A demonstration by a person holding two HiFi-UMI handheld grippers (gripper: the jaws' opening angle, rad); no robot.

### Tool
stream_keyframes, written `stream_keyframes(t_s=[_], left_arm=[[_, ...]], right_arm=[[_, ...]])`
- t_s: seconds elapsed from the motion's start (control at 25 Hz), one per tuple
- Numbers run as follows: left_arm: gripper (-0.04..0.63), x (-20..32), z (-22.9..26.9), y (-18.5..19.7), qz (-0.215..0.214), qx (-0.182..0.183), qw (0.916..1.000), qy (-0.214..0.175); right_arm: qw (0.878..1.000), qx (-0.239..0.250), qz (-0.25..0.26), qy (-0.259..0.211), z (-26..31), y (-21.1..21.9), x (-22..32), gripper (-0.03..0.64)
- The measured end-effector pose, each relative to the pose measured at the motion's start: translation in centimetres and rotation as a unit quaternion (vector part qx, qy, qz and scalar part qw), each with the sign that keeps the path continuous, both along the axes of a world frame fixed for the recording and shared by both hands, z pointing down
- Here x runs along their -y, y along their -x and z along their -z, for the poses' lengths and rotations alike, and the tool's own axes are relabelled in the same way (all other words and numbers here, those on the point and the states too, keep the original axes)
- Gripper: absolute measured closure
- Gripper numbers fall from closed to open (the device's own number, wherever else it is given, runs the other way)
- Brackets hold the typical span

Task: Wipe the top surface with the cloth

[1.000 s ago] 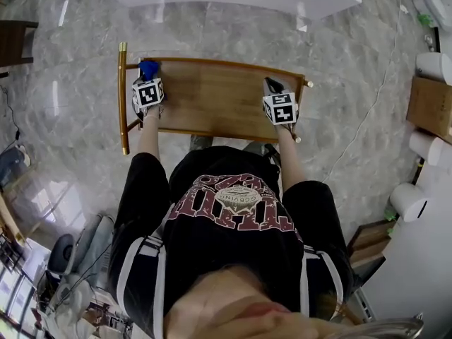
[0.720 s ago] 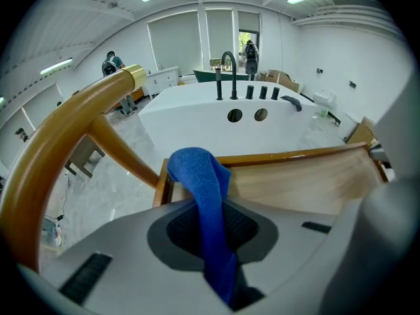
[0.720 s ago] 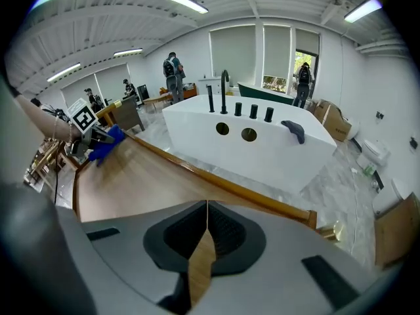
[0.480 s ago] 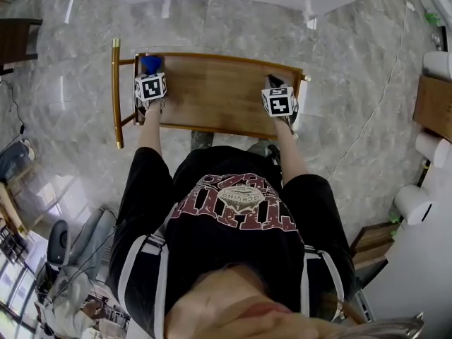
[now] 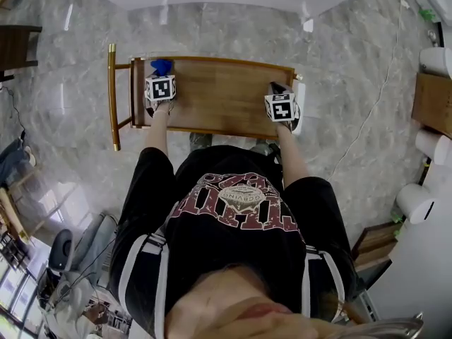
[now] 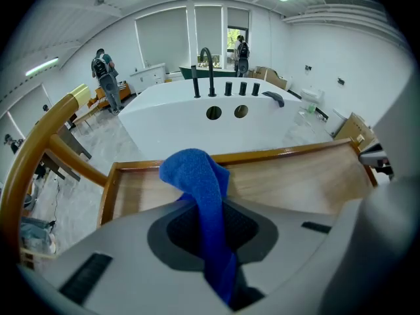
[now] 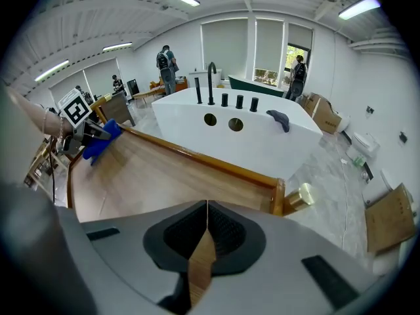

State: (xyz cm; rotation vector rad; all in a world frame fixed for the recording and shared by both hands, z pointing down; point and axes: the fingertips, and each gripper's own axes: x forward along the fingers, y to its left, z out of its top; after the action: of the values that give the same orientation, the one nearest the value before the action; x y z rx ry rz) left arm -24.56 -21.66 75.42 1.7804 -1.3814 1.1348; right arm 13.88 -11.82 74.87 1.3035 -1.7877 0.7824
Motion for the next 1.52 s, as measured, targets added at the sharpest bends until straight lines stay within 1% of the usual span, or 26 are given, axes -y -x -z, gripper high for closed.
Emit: stream_keyframes(t_s=[0.36,0.48,0.64,0.84,0.92,1.08,1.24,1.44,1.52], left_arm=[[0.496,-0.4,-0.1,-3.4,-0.009,-0.009,0.9999,0.002],[0.496,-1.0,-0.4,-6.0,-0.025,-0.015,0.9996,0.004],[0.496,-2.0,-0.4,-10.2,-0.049,-0.023,0.9985,-0.005],[0.496,-2.9,-0.3,-14.4,-0.056,-0.038,0.9977,-0.007],[0.495,-3.0,-0.3,-16.0,-0.065,-0.041,0.997,-0.008],[0.497,-3.4,-0.8,-18.4,-0.081,-0.036,0.9961,-0.001],[0.495,-3.9,-0.5,-20.6,-0.102,-0.043,0.9938,0.005],[0.497,-3.8,-0.4,-21.8,-0.108,-0.043,0.9932,0.006],[0.495,-3.9,-0.4,-22.4,-0.11,-0.046,0.9928,0.009]], right_arm=[[1.0,-0.002,-0.016,-0.013,0.9,-1.2,-0.9,0.598],[0.999,-0.012,-0.024,-0.02,1.1,-2.3,-1.4,0.598],[0.998,-0.017,-0.043,-0.038,2.0,-4.3,-1.9,0.598],[0.996,-0.015,-0.067,-0.049,2.4,-6.6,-2.1,0.598],[0.996,-0.011,-0.072,-0.044,2.3,-7.3,-2.4,0.598],[0.998,-0.012,-0.061,-0.029,2.0,-8.1,-2.8,0.598],[0.998,-0.008,-0.065,-0.024,1.8,-8.3,-2.7,0.598],[0.998,-0.006,-0.056,-0.017,1.2,-8.1,-2.9,0.598],[0.998,-0.001,-0.052,-0.021,1.0,-8.1,-2.9,0.598]])
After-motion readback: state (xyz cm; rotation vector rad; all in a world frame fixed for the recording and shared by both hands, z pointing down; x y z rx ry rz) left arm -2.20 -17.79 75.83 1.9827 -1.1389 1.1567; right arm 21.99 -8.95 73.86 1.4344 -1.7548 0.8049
